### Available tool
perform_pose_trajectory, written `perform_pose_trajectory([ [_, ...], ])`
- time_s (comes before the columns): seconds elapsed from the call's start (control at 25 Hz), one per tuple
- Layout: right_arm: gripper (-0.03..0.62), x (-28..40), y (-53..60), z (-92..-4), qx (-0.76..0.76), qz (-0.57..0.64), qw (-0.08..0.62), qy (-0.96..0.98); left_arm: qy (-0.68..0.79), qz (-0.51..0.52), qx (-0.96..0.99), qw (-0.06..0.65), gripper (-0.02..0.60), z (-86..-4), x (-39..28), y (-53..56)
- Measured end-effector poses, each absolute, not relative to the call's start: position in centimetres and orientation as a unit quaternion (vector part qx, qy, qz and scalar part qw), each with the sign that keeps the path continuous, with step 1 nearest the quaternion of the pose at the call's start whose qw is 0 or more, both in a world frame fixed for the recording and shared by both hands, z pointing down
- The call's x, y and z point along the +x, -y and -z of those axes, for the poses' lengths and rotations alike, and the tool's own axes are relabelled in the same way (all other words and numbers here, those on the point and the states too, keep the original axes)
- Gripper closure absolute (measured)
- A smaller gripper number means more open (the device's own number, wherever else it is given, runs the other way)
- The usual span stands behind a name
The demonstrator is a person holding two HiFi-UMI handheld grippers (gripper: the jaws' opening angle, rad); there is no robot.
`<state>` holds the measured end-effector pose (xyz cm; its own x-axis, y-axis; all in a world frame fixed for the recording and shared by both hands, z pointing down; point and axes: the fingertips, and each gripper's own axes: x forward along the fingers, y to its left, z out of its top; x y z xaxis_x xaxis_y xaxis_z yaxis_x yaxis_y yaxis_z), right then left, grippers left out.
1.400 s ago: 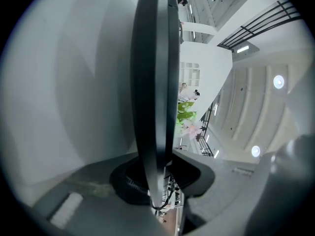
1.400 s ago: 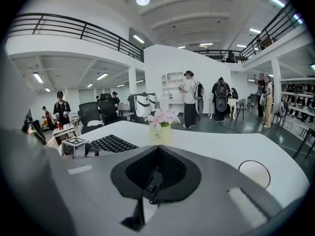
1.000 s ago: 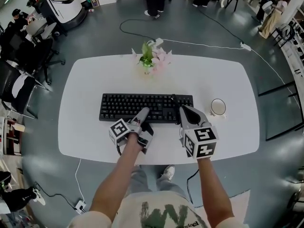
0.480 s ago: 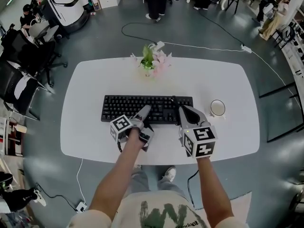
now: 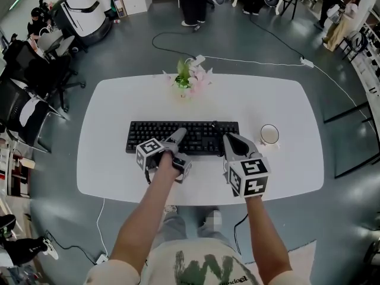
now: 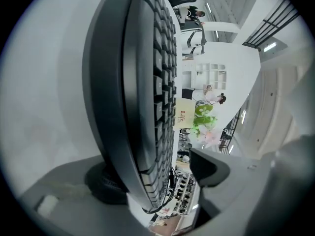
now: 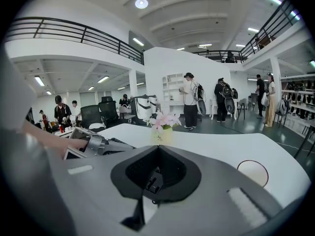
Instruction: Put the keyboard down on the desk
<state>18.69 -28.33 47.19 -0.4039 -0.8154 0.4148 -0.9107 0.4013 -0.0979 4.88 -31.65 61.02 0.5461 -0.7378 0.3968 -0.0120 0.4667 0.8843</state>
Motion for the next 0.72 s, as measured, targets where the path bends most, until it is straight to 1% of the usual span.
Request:
perform_pose_trajectory([
  [0.24, 0.595, 18.9, 28.1, -47.0, 0.523, -0.156, 0.154, 0.824, 0.427, 0.218, 0.443, 0.757, 0.183, -61.2, 4.8, 31.6],
  [0.36, 0.595, 18.9, 28.1, -47.0, 0.522, -0.157, 0.154, 0.824, 0.435, 0.208, 0.435, 0.760, 0.158, -61.2, 4.9, 31.3],
  [0.72, 0.595, 18.9, 28.1, -47.0, 0.517, -0.155, 0.153, 0.828, 0.425, 0.220, 0.428, 0.767, 0.158, -61.1, 5.0, 30.1],
])
